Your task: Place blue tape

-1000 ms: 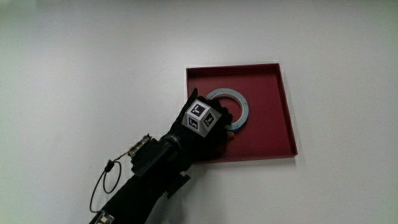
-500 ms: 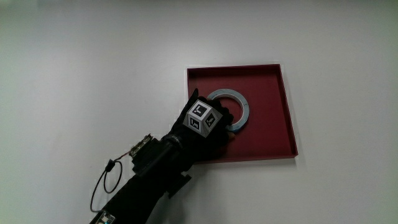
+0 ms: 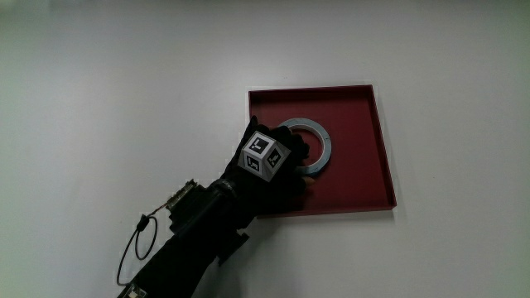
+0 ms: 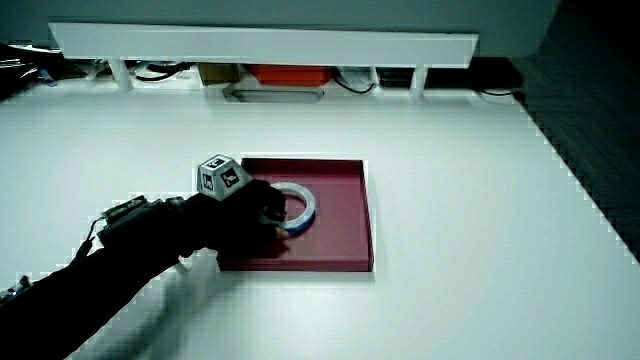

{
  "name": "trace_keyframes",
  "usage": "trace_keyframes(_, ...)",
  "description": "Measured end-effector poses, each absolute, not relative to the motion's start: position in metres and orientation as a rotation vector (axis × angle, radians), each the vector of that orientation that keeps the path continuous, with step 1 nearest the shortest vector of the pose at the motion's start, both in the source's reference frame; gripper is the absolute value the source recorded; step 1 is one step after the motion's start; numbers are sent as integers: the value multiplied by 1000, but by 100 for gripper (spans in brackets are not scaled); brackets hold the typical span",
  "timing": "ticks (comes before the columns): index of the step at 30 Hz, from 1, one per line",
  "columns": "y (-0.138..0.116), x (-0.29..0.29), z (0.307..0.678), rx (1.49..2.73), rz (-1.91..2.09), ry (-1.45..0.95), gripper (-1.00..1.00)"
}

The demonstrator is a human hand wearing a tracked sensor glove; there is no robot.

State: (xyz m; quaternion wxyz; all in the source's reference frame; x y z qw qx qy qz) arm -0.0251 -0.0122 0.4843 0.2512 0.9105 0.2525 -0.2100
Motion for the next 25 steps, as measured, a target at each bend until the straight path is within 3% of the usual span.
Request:
trace_keyframes(5,-8,-35,468,2401,-564,696,-100)
trace_keyframes(11,4,-52,442,2401,-490,766,-100)
trace_keyframes(17,16,-87,419,2483,-528,794,-100)
trace_keyframes(18,20,-97,434,2485,-643,771,-100)
trace_keyframes(21,21,-108,402,2549,-536,787,-100)
trace_keyframes(25,26,-124,388,2591,-514,741,-100)
